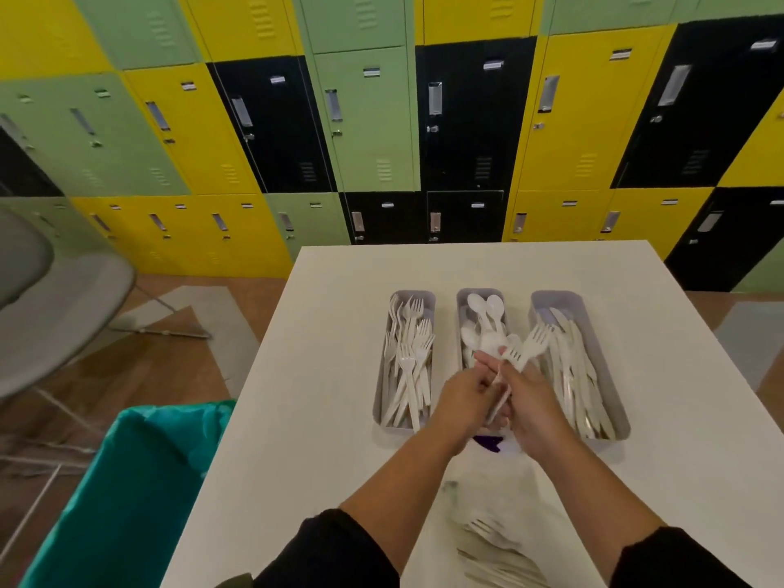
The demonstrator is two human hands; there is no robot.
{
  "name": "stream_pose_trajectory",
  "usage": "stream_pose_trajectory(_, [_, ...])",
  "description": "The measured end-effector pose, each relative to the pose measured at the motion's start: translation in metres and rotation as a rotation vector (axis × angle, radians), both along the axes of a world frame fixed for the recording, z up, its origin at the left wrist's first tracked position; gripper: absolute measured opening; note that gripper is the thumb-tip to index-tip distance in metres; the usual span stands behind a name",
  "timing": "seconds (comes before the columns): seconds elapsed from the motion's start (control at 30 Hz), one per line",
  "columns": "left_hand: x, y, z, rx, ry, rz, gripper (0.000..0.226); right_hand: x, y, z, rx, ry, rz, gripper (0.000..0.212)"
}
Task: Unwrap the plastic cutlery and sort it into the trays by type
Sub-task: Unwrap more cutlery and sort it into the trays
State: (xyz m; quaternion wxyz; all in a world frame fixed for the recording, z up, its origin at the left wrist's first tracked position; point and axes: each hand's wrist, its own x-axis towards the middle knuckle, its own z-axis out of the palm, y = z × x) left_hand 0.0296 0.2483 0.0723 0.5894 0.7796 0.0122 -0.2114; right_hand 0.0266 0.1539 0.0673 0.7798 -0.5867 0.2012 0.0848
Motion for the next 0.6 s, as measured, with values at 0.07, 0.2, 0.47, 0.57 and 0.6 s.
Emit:
stream_pose_trajectory(0.07, [0.002,0.015,-0.002,-0.014,-0.072,0.113,0.016,0.001,0.015,-0.003,-0.061,-0.026,0.037,0.024])
stream_pose_trajectory(0.2, [0.007,0.040,-0.007,0.044,-0.096,0.322,0.021,0.011,0.042,-0.011,-0.122,-0.086,0.136,0.032])
stream_pose_trajectory(0.47, [0.022,0.073,-0.014,0.140,-0.148,0.372,0.025,0.029,0.086,-0.019,-0.376,-0.132,0.281,0.044])
stream_pose_trajectory(0.57, [0.024,0.079,-0.023,0.124,-0.138,0.430,0.027,0.032,0.094,-0.021,-0.502,-0.171,0.324,0.041])
stream_pose_trajectory(0.6, [0.025,0.082,-0.026,0.131,-0.140,0.449,0.026,0.032,0.096,-0.022,-0.530,-0.183,0.329,0.041])
